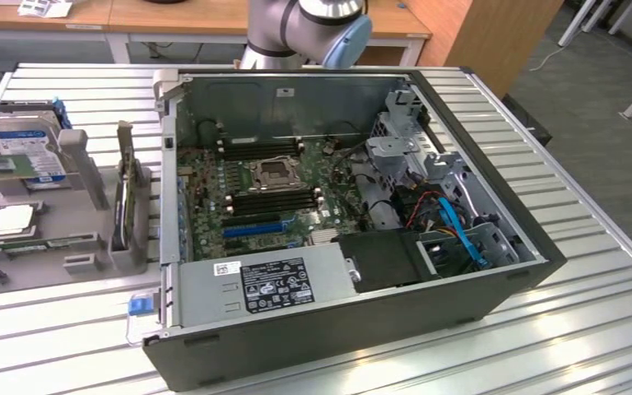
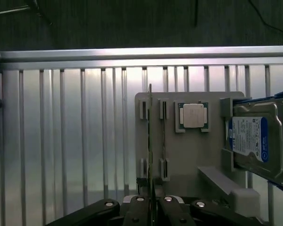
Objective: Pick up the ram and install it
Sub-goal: 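Pick up the ram and move it above insertion slot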
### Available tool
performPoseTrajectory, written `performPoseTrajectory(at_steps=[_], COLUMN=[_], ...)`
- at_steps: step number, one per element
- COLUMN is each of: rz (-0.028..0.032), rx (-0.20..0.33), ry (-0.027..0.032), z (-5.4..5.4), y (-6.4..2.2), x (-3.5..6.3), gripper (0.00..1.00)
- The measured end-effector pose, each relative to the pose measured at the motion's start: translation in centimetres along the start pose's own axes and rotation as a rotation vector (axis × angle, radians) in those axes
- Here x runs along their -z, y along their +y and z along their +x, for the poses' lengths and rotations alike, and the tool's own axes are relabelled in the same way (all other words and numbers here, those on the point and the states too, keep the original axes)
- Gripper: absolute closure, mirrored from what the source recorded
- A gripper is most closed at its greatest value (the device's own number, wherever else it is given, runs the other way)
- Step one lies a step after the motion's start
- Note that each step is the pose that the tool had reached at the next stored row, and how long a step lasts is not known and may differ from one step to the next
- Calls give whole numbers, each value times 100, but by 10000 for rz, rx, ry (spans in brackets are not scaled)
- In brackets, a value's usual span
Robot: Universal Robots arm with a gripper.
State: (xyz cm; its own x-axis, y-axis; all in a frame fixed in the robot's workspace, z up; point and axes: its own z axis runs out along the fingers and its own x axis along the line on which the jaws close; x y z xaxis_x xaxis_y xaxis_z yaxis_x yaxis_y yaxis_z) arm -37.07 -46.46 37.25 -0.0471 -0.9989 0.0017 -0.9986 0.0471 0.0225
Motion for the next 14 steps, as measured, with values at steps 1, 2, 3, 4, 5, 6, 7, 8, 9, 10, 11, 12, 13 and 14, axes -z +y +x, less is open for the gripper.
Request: performPoseTrajectory(at_steps=[1, 2, 3, 4, 5, 6, 7, 8, 9, 10, 11, 12, 13, 14], rz=[0, 0, 1, 0, -2, -2, -2, -1, -2, -4, -4, -3, -5, -6], rx=[1, 1, 1, 2, 3, 5, 6, 7, 8, 13, 17, 21, 22, 25], ry=[0, -1, -1, 0, -6, -22, -35, -40, -42, -43, -45, -48, -48, -49], z=[0, 0, 0, 0, -1, -2, -5, -8, -10, -12, -14, -16, -18, -20], y=[0, 0, 0, -2, -22, -63, -107, -155, -199, -245, -290, -336, -380, -424], x=[6, 6, 5, 7, 8, 9, 9, 9, 11, 13, 14, 13, 15, 16], gripper=[86, 86, 86, 86, 86, 86, 86, 86, 86, 86, 86, 86, 86, 86])
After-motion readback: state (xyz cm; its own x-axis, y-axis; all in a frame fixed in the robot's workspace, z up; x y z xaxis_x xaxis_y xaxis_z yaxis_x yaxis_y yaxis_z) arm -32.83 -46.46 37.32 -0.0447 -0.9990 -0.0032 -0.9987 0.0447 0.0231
